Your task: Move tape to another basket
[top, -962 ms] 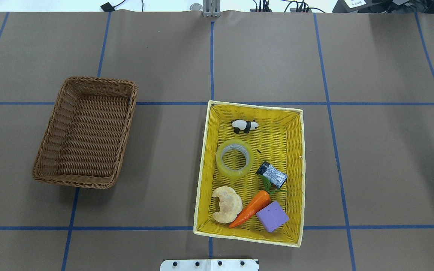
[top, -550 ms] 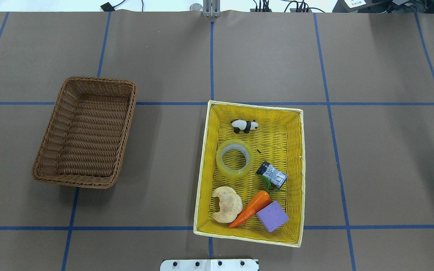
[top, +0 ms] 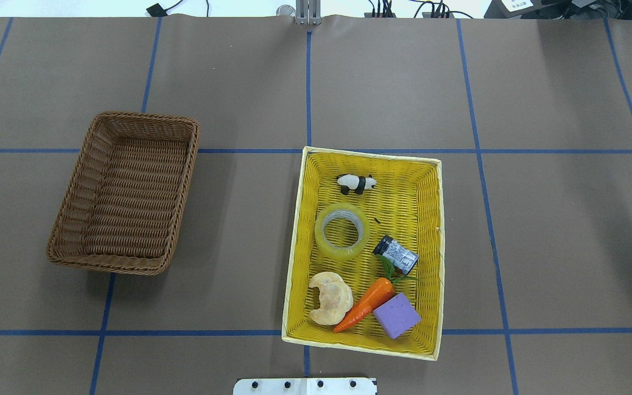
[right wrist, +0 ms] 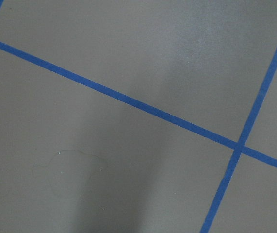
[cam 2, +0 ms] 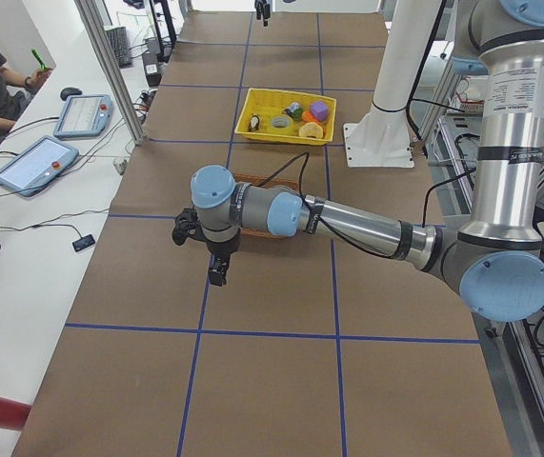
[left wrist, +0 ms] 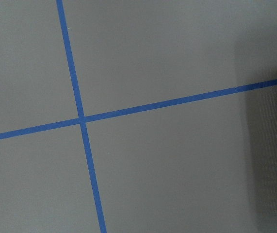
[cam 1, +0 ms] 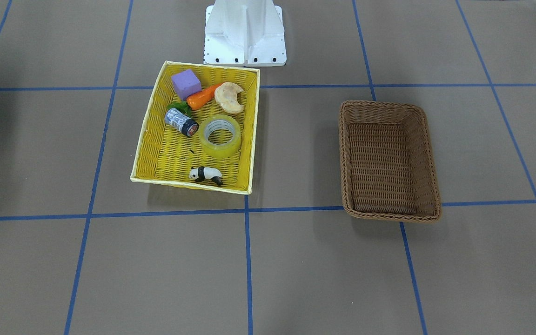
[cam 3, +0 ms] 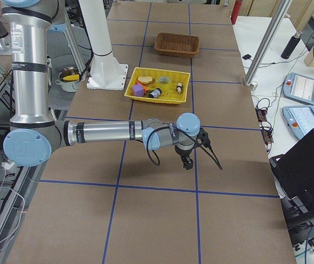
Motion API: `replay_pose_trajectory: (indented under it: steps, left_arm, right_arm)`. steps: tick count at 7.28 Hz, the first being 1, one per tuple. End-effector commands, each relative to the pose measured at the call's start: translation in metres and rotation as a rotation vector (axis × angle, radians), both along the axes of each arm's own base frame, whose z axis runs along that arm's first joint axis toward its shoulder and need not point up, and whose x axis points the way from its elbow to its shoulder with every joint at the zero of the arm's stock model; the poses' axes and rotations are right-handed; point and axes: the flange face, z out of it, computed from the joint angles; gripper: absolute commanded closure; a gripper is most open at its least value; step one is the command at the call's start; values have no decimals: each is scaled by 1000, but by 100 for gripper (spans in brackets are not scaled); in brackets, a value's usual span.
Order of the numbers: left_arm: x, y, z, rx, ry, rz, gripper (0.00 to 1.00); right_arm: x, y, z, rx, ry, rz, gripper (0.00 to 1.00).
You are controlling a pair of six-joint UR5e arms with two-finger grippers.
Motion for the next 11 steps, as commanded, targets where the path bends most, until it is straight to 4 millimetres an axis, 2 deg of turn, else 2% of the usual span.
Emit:
replay_pose_trajectory:
  steps: [1, 2, 3, 5, 6, 7, 8, 9, 10, 11]
  left_arm:
    - [0, 0, 0, 0, 1, 0, 2]
    - [0, 0, -1, 2, 3, 0, 2]
    - [2, 1, -5, 1, 30, 4, 2]
    - [2, 1, -6, 2, 32, 5, 2]
    - [2, 1, -6, 4, 32, 5, 2]
    - [2, 1, -6, 4, 32, 5, 2]
    - [3, 1, -6, 4, 32, 6, 2]
    - [2, 1, -6, 3, 34, 5, 2]
    - [2, 1, -7, 5, 32, 5, 2]
    - [3, 1, -6, 3, 34, 7, 2]
  right_arm:
    - [-35, 2, -58, 19, -51, -8, 0]
    - [-87, 8, -114, -60, -65, 53, 0]
    - [-126, 1, -170, -117, -94, 127, 0]
    - [-207, -1, -258, -264, -152, 256, 0]
    - [-249, 8, -297, -313, -184, 270, 0]
    - [-289, 23, -323, -319, -193, 263, 0]
    - [-331, 44, -340, -284, -187, 256, 1]
    - [-368, 65, -344, -239, -161, 249, 4]
    - [-399, 77, -332, -226, -122, 235, 9]
    - [-422, 79, -325, -226, -97, 219, 10]
